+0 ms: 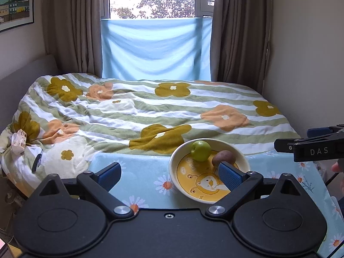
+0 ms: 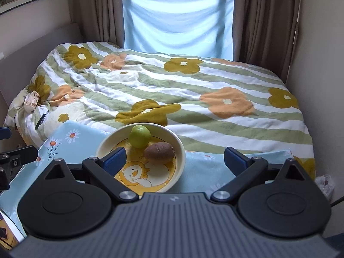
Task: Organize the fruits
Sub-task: 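Open the left tool over the bowl while the right tool releases the kiwi, then grasp the orange with the left tool while the right tool grasps the red tomato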
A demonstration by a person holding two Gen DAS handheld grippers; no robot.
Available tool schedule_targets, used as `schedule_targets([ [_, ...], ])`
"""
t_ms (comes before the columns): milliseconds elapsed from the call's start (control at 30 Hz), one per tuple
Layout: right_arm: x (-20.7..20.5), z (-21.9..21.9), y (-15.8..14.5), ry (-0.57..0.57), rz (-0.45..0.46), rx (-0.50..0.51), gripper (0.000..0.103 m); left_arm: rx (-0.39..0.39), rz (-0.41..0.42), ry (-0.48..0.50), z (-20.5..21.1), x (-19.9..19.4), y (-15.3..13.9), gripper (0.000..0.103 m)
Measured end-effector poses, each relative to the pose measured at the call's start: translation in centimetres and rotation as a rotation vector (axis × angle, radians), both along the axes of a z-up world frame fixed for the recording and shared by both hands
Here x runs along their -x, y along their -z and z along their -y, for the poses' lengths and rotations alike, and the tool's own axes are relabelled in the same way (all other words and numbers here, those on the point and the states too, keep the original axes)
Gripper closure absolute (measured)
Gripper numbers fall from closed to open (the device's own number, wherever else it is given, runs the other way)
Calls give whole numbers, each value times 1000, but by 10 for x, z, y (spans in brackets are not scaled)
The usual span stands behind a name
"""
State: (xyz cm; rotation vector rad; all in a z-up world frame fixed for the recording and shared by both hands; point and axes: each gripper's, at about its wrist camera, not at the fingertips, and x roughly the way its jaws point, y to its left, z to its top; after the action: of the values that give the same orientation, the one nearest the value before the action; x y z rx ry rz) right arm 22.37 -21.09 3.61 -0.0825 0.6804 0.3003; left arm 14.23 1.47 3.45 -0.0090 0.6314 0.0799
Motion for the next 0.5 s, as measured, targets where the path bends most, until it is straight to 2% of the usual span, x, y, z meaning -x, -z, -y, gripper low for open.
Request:
schedule_targets([
  [133,33,11,-7,9,12,15,0,-1,13,-5,15,24,-6,4],
  [233,56,24,-9,10,11,-12,0,-7,22,-13,26,40,-8,4],
  [500,115,53,3,11,-6,-20,0,-9,-17,-34,52,82,12,4],
])
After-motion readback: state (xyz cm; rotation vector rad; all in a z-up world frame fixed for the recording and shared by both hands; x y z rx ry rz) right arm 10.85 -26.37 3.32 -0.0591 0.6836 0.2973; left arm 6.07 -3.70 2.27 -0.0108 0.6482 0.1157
